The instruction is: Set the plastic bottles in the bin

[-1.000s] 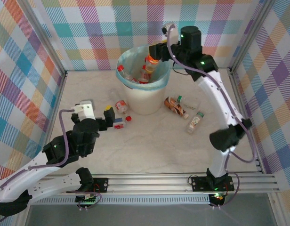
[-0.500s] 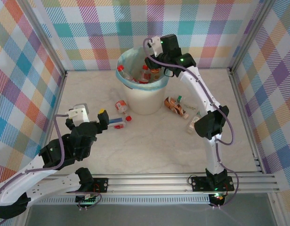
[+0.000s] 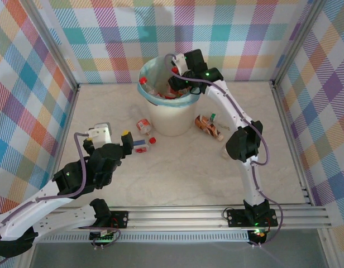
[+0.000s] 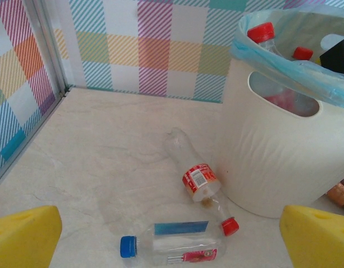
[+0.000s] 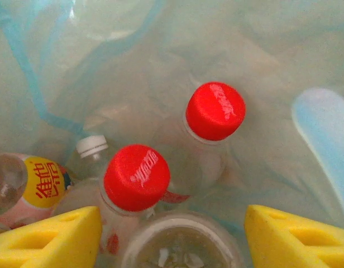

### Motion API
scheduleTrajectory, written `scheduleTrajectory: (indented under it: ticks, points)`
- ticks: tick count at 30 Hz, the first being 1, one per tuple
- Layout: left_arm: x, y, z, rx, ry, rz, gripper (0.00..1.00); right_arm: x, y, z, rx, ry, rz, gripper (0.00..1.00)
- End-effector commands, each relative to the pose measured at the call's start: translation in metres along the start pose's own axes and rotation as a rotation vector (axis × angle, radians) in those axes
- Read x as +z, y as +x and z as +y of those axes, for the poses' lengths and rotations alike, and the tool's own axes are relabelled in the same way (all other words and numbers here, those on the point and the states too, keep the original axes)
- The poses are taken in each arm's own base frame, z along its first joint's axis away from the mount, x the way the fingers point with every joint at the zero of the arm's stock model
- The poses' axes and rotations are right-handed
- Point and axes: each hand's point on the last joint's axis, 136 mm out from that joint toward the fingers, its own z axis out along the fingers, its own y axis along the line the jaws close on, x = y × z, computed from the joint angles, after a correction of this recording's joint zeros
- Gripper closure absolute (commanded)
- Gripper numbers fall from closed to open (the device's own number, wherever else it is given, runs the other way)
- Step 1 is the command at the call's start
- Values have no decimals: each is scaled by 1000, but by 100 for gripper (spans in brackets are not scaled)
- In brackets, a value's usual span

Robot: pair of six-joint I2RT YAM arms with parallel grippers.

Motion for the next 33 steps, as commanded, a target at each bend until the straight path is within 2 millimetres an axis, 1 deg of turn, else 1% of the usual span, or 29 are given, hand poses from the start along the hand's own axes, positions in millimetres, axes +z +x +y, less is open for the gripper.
scheduleTrajectory:
  ticks: [1,4,10,14,15,18,22,24,27,29,31,33]
  points:
    - [0,-3,3,-33,-11,-9,0,-54,-57,6,10,-11,-171,29]
    - [1,-3,1,-30,-8,-5,0,-71,-70,9,6,-16,-217,29]
    - [3,-3,-4,-14,0,3,0,-101,-83,24,14,-59,-253,31]
    - [5,-3,-14,25,16,28,0,-133,-96,36,17,-106,-300,31]
    - [5,-3,-17,37,27,37,0,-143,-100,37,49,-120,-312,31]
    - [7,0,-34,61,83,70,0,-168,-106,41,68,-140,-343,32]
    - [11,10,-65,115,188,136,2,-201,-106,41,87,-138,-364,32]
    - [13,17,-81,144,232,175,2,-214,-99,37,97,-106,-358,32]
    - [17,27,-108,178,307,233,4,-231,-78,24,116,-28,-316,32]
    - [19,32,-127,192,356,266,5,-241,-58,13,152,22,-281,32]
    - [22,37,-147,196,396,293,7,-253,-33,-2,222,55,-253,32]
    - [24,42,-168,201,438,309,7,-262,-1,-20,303,89,-224,32]
